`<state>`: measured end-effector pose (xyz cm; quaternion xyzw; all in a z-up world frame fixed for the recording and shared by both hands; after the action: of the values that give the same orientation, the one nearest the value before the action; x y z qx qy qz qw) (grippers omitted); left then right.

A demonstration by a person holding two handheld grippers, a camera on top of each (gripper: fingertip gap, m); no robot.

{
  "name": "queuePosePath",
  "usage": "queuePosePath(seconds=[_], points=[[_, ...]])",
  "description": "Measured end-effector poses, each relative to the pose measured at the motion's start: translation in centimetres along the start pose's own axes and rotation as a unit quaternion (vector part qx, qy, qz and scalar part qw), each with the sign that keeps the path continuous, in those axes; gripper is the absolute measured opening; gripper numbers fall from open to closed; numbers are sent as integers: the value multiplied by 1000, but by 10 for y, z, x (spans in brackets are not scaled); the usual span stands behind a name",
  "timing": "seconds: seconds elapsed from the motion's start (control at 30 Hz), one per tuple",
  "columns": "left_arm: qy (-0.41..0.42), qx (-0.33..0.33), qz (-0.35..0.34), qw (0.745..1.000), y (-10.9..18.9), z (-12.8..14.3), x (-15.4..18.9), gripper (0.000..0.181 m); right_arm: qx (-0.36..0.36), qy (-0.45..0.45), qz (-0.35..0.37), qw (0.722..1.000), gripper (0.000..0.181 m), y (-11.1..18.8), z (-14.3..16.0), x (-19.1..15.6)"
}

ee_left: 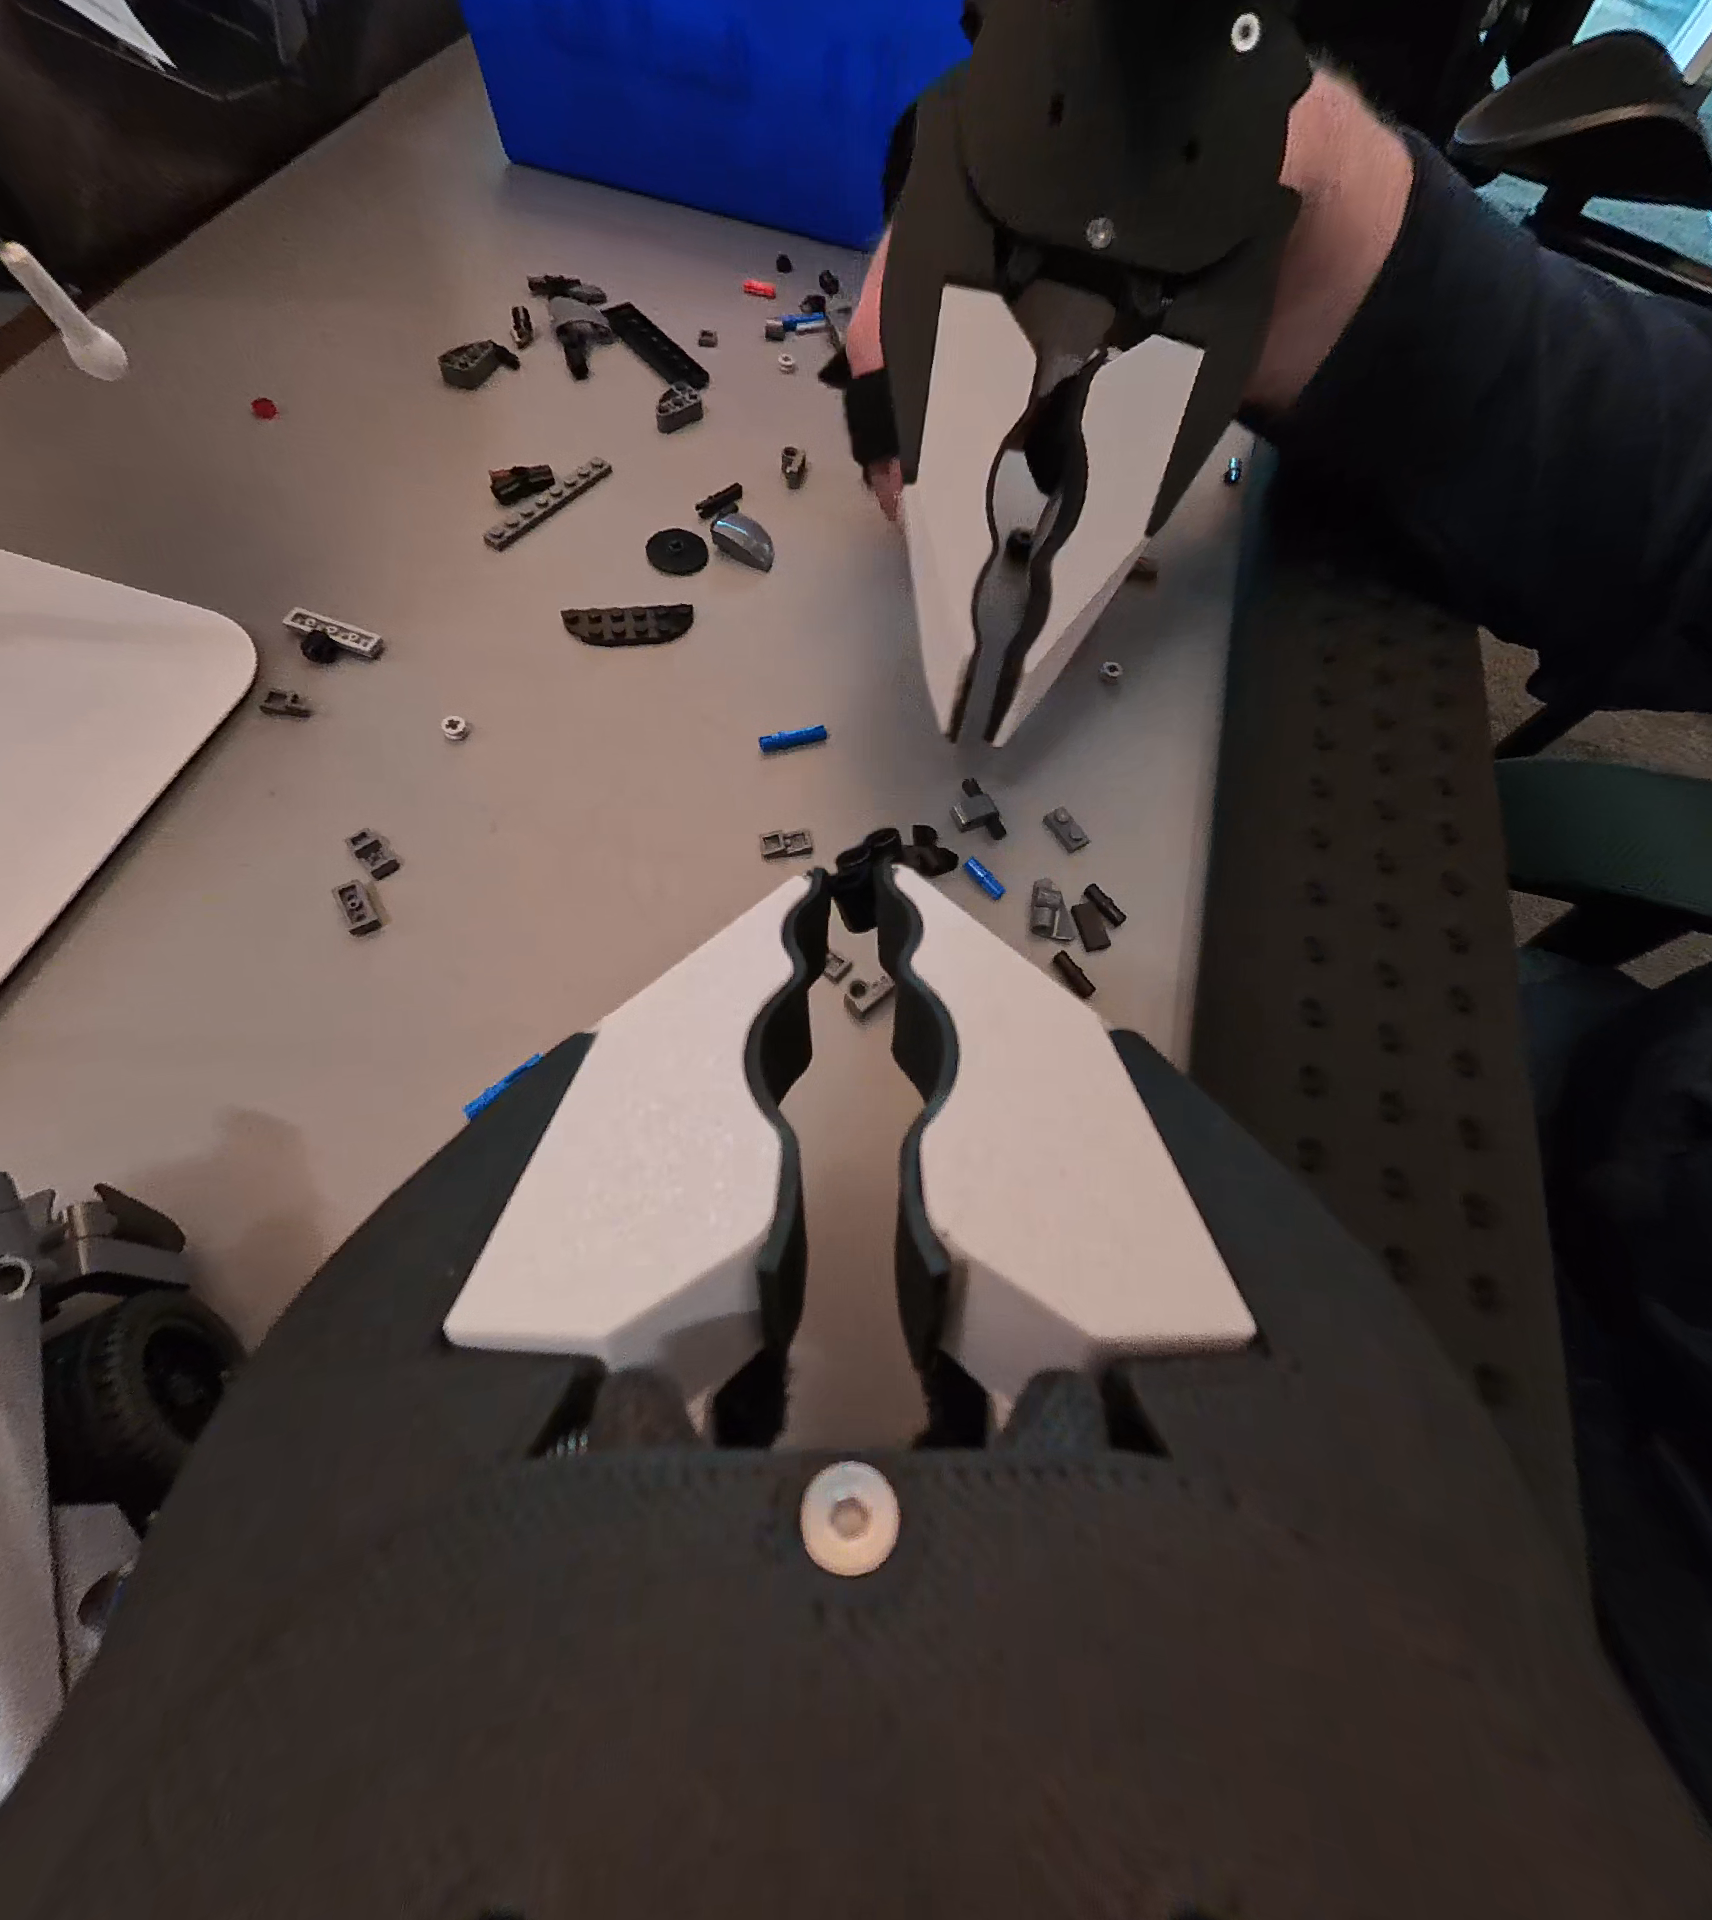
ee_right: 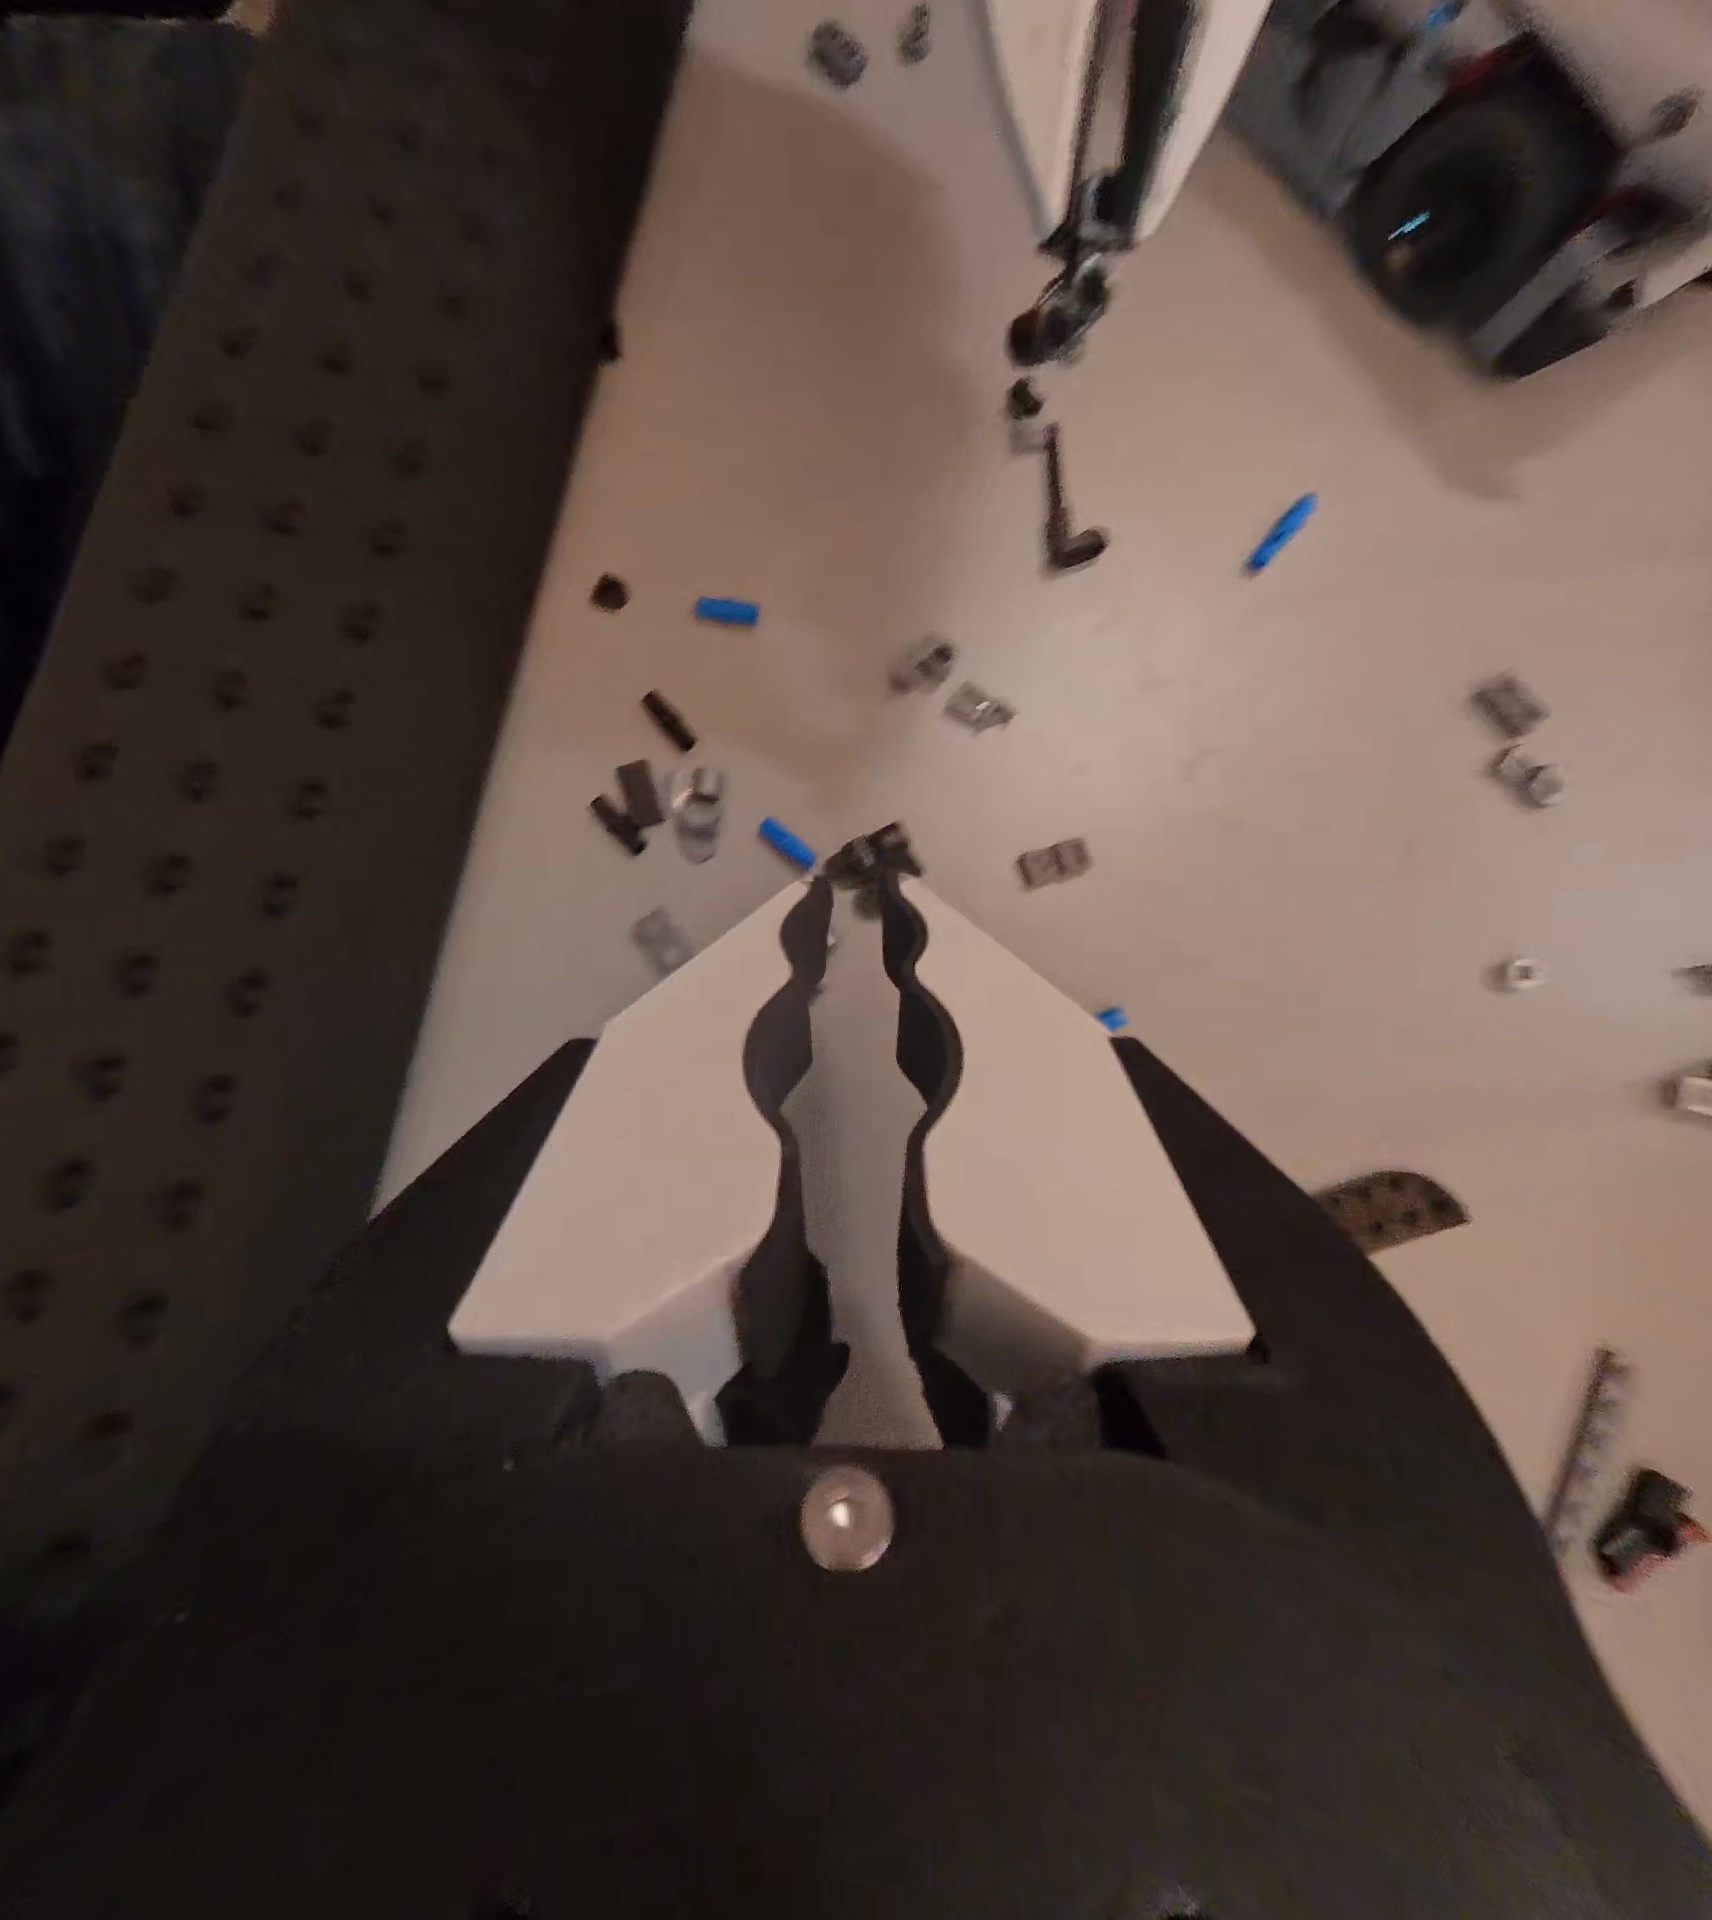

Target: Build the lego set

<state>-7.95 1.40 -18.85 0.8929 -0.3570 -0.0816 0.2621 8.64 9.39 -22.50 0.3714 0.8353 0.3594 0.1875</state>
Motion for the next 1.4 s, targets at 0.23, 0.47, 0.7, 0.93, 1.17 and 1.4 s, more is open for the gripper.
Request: queuePosePath(seconds=[0.23,0.47,0.7,0.93,1.17,1.4], points=[[-8,-17,8,1000,-5,4,4,7,-61,-16,-44,997,11,-17,16,-6],[-27,-27,14,999,-8,7,7,7,-69,-20,-55,996,4,-23,18,-7],[-47,-62,23,997,-13,15,11,7,-76,-25,-47,996,11,-22,20,-4],[-51,-75,31,995,-16,18,13,7,-71,-14,-49,996,16,-26,13,-7],[-57,-80,39,994,-18,21,14,7,-84,-13,-56,995,13,-34,14,-7],[-64,-108,54,991,-23,34,15,7,-50,-5,-51,997,13,-28,8,-5]])
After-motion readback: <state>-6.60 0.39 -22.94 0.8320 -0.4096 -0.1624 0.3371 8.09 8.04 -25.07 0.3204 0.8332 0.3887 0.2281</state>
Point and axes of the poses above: each gripper's, where its closed fingertips meet, y back along the fingers, z out of its underside, x = y × z across the jaws, the point moved 7 cm from there along y, back along the fingers, and after that the axes turned 7 degrees about -z, right-handed, at the moved point
